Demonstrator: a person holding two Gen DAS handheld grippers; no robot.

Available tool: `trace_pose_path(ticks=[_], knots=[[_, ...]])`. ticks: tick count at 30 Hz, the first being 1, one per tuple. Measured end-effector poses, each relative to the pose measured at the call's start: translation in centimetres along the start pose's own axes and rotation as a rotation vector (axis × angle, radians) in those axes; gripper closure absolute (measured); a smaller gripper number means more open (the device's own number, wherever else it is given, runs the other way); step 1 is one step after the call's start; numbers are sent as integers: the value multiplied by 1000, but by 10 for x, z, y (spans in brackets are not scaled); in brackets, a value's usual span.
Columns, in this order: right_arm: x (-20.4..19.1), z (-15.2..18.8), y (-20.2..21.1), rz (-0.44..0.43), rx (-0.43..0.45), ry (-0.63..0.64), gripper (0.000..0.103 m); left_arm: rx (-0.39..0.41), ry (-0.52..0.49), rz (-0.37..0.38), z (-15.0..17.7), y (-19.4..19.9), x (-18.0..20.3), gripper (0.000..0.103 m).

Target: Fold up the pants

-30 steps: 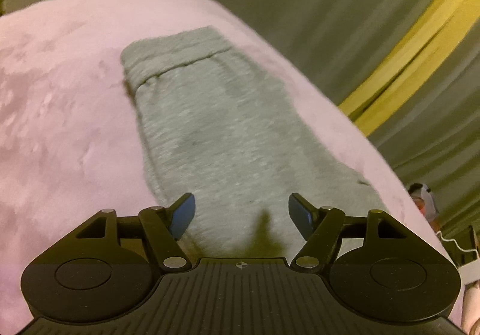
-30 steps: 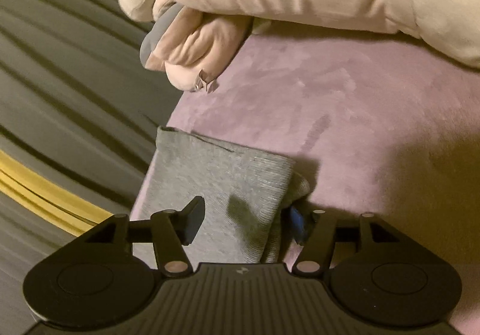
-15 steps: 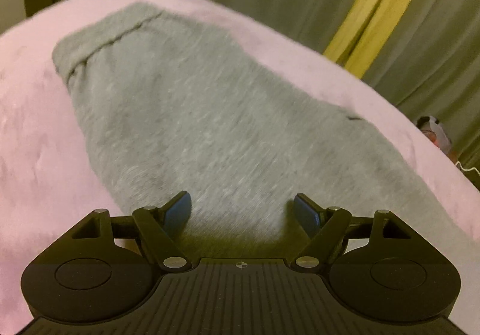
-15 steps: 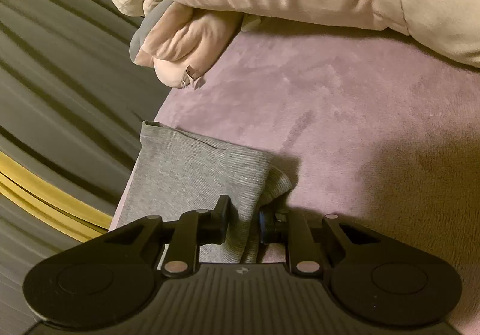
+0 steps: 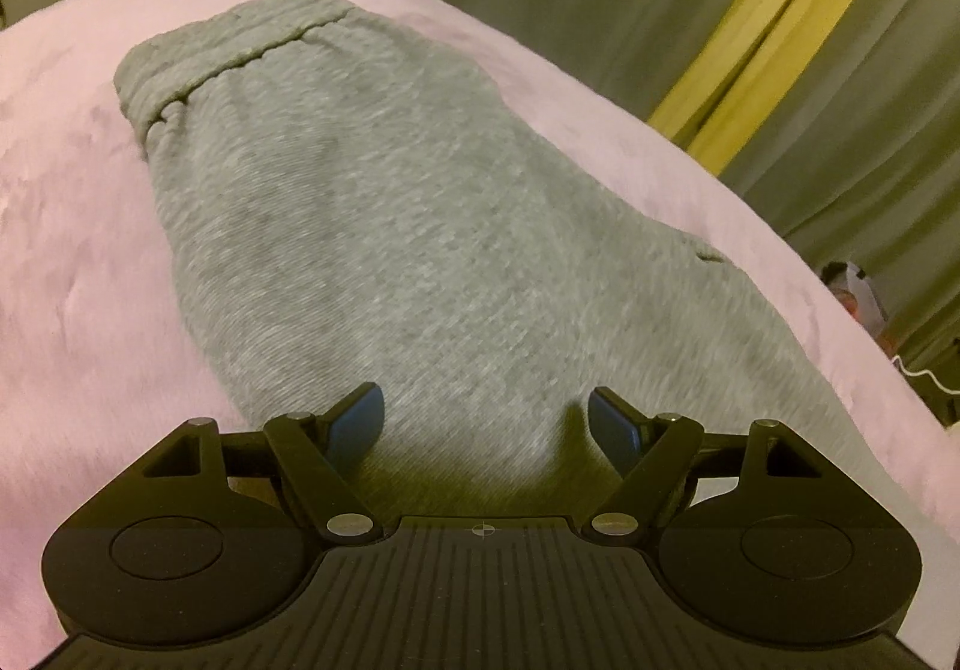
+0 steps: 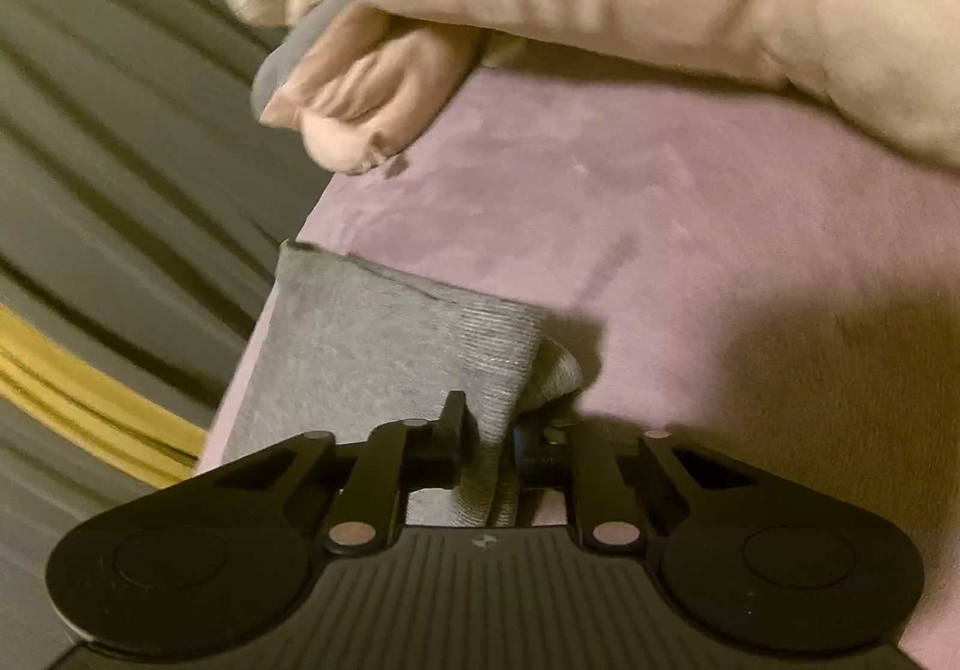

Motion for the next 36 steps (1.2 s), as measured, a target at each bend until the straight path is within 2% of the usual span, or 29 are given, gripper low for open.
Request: trace_pose_path(ticks=[3, 5, 6, 8, 11, 13, 16, 17, 21, 25, 28, 30, 32, 35, 36], knots=[[-56, -5, 30, -15, 94, 196, 93, 3, 12, 7, -1, 2, -1, 21], [-118, 4, 63, -96, 183, 382, 93, 4, 19, 11, -1, 4, -1, 21], [-151, 18, 79, -169, 205, 471, 93, 4, 22, 12, -2, 5, -2, 21], [-214, 64, 105, -347, 178, 655, 94, 7, 27, 11, -3, 7, -2, 21], [-259, 154, 109, -479, 40, 860, 94, 16, 43, 10, -4, 11, -5, 21], [-261, 213, 90, -487, -116, 935, 94, 19, 61, 14, -5, 14, -7, 21], [-236, 284, 47, -367, -362, 1009, 94, 21, 85, 27, -5, 16, -10, 21], [-232, 292, 41, -336, -387, 1015, 94, 21, 90, 30, -6, 16, -11, 21], [-243, 278, 56, -389, -320, 1011, 94, 13, 77, 29, -6, 11, -10, 20], [-239, 269, 64, -428, -307, 908, 94, 12, 45, 21, -6, 8, -6, 19], [-248, 269, 88, -534, -276, 922, 94, 19, 59, 34, -6, 10, -7, 19], [-250, 280, 99, -608, -328, 950, 94, 19, 68, 38, -6, 10, -8, 19], [-246, 297, 99, -630, -424, 994, 94, 18, 58, 32, -5, 9, -7, 19], [-239, 314, 79, -519, -500, 1062, 88, 20, 43, 27, -5, 10, -5, 19], [-238, 315, 74, -502, -531, 1047, 82, 23, 41, 28, -5, 11, -5, 19]])
Point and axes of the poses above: each gripper's, at about its wrist camera, not at the fingertips, and y roughly against the way its jaws point, x to its right, z to its underside, the point moved 9 cm from there along -y, roughly the way its jaws point, and after that the axes turned 4 degrees about z, right-handed, at the moved point
